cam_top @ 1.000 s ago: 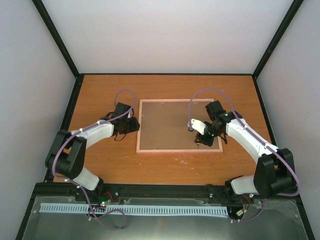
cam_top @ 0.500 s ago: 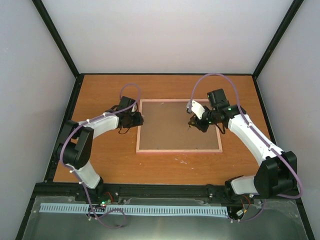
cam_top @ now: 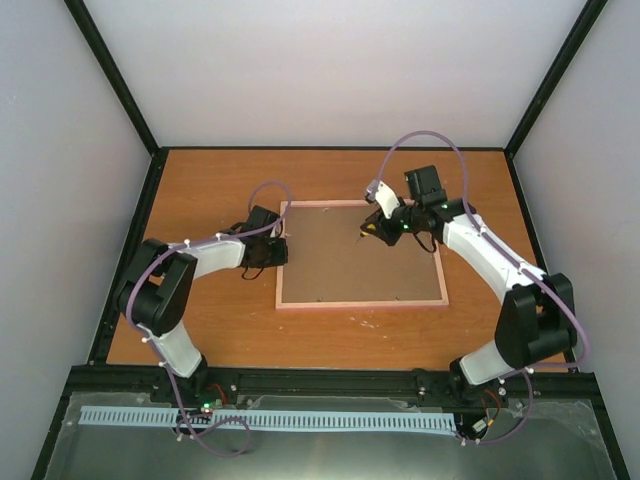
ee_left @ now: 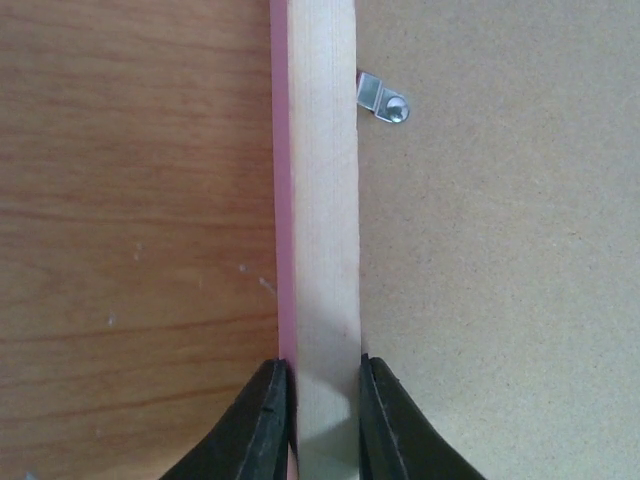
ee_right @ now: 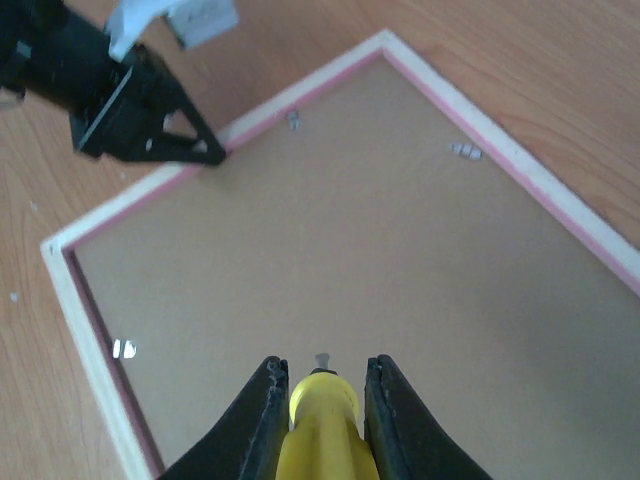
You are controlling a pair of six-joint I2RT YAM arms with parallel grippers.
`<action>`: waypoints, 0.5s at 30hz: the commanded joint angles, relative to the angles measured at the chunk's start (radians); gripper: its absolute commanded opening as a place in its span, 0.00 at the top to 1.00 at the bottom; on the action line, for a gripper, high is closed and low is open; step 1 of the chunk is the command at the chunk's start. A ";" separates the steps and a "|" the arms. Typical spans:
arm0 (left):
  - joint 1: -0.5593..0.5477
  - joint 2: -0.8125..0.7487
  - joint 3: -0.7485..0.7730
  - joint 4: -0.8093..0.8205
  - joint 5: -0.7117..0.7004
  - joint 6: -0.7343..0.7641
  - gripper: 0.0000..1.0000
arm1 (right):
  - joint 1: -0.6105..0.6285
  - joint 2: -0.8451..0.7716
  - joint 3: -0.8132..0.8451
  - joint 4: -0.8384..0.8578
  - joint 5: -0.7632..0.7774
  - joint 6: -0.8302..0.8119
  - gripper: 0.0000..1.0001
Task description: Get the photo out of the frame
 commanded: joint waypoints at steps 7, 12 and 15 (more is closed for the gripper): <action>-0.063 -0.152 -0.184 -0.034 -0.013 -0.051 0.90 | 0.132 0.207 0.161 0.205 -0.052 0.130 0.97; -0.064 -0.263 -0.258 -0.057 -0.011 -0.067 0.92 | 0.187 0.342 0.260 0.232 -0.089 0.178 0.97; -0.064 -0.320 -0.293 -0.065 0.002 -0.075 0.92 | 0.214 0.425 0.333 0.217 -0.108 0.211 0.97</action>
